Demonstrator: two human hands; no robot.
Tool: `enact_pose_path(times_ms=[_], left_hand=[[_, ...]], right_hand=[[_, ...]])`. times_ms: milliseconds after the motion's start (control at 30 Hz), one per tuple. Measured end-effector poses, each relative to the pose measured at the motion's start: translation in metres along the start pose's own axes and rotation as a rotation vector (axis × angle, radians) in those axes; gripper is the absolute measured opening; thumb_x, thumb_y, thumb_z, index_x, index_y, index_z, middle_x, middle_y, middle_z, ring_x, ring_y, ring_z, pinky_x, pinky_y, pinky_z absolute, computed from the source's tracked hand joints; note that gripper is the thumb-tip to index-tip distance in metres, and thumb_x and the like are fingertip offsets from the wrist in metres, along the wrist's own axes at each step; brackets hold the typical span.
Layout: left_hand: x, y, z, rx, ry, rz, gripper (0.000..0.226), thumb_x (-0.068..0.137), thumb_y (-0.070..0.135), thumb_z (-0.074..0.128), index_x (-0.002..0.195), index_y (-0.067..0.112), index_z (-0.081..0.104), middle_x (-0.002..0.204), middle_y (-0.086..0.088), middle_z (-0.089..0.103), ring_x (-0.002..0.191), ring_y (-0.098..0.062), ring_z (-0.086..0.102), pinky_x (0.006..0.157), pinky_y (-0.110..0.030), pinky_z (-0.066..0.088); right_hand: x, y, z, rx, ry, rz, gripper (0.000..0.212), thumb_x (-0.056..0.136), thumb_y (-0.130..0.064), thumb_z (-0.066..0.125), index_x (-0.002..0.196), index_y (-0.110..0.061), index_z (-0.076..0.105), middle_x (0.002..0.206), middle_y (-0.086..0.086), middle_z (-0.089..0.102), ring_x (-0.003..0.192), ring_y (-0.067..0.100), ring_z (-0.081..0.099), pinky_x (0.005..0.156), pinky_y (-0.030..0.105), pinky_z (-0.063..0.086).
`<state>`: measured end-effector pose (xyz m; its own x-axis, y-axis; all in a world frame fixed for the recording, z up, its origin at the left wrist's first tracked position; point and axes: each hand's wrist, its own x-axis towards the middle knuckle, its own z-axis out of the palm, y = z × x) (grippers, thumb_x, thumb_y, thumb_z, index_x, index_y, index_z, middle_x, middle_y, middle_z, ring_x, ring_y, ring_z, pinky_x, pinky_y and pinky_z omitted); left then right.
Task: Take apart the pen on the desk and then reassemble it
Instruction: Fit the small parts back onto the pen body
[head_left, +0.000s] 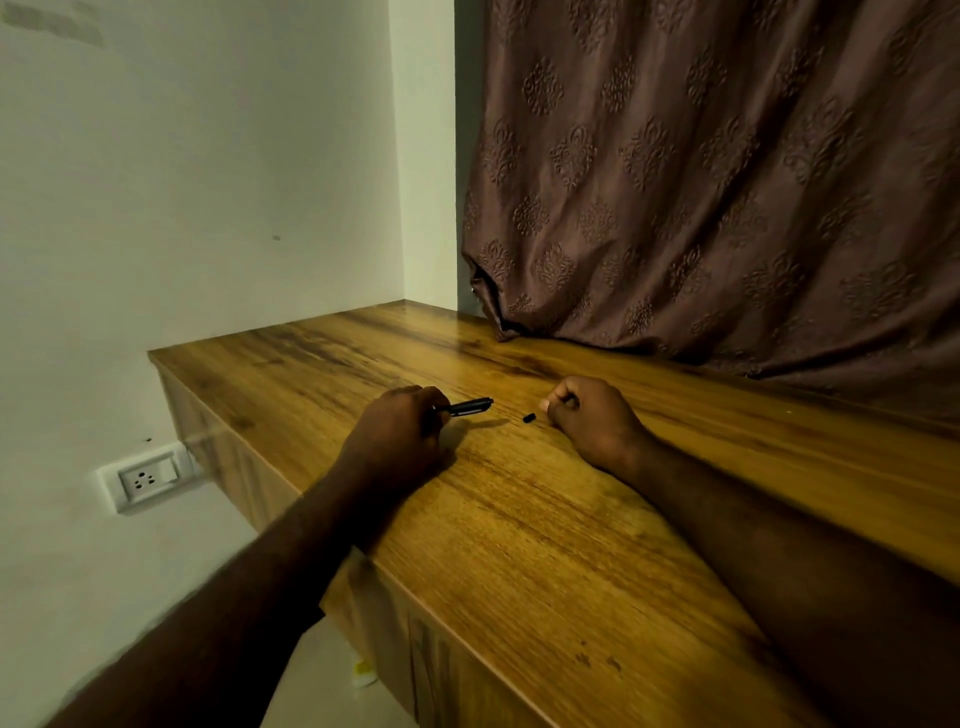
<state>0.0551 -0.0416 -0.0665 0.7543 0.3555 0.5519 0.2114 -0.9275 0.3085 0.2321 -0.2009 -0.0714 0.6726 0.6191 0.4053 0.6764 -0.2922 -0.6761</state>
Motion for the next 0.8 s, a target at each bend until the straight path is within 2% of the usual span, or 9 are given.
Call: enact_pose_path(times_ms=[100,233,400,533,667,800], left_hand=[[-0.0016,0.0027,-0.0019,-0.015,0.015,0.000,0.050,0.069,0.056,0.046,0.095,0.018,0.067,0.086,-0.002,0.066,0.073,-0.018,0.059,0.065,-0.032,0.051],[-0.0029,0.0048,-0.0026,-0.014,0.008,0.002,0.048,0.070,0.053,0.046,0.095,0.018,0.067,0.086,-0.003,0.067,0.073,-0.018,0.060,0.066,-0.033,0.052],[-0.0025,0.0067,-0.0028,-0.004,0.003,-0.015,0.029,0.079,0.039,0.060,0.096,0.018,0.066,0.087,-0.002,0.066,0.072,-0.016,0.059,0.063,-0.028,0.048],[-0.0027,0.0062,-0.0029,0.000,0.015,-0.003,0.042,0.073,0.049,0.051,0.095,0.017,0.067,0.084,-0.002,0.067,0.071,-0.017,0.060,0.061,-0.030,0.050],[-0.0025,0.0047,-0.0028,-0.001,0.022,-0.008,0.043,0.072,0.049,0.050,0.097,0.017,0.067,0.086,-0.002,0.067,0.072,-0.017,0.061,0.063,-0.032,0.052],[-0.0026,0.0046,-0.0018,-0.004,0.025,-0.004,0.045,0.072,0.050,0.048,0.096,0.017,0.067,0.086,-0.002,0.067,0.072,-0.017,0.060,0.063,-0.033,0.052]], right_hand=[[-0.0013,-0.0010,-0.0013,0.093,0.001,0.019,0.018,0.092,-0.024,0.061,0.082,-0.009,0.064,0.076,0.001,0.072,0.080,0.033,0.067,0.071,0.044,0.054],[-0.0031,-0.0025,-0.0004,0.121,-0.034,0.002,0.016,0.093,-0.023,0.060,0.084,-0.010,0.063,0.076,-0.003,0.073,0.081,0.032,0.069,0.075,0.047,0.054],[-0.0047,-0.0042,-0.0004,0.151,-0.042,0.003,0.017,0.094,-0.024,0.059,0.085,-0.010,0.062,0.079,-0.001,0.074,0.082,0.024,0.070,0.080,0.046,0.054],[-0.0044,-0.0049,-0.0003,0.146,-0.041,-0.002,0.016,0.094,-0.024,0.059,0.083,-0.013,0.061,0.079,0.000,0.074,0.082,0.024,0.070,0.079,0.048,0.055],[-0.0053,-0.0061,-0.0006,0.158,-0.029,0.006,0.016,0.094,-0.024,0.059,0.083,-0.012,0.062,0.079,0.000,0.074,0.082,0.021,0.070,0.080,0.044,0.054],[-0.0055,-0.0059,0.0001,0.155,-0.034,0.009,0.016,0.093,-0.023,0.060,0.084,-0.011,0.062,0.078,-0.001,0.074,0.083,0.028,0.070,0.077,0.046,0.054]])
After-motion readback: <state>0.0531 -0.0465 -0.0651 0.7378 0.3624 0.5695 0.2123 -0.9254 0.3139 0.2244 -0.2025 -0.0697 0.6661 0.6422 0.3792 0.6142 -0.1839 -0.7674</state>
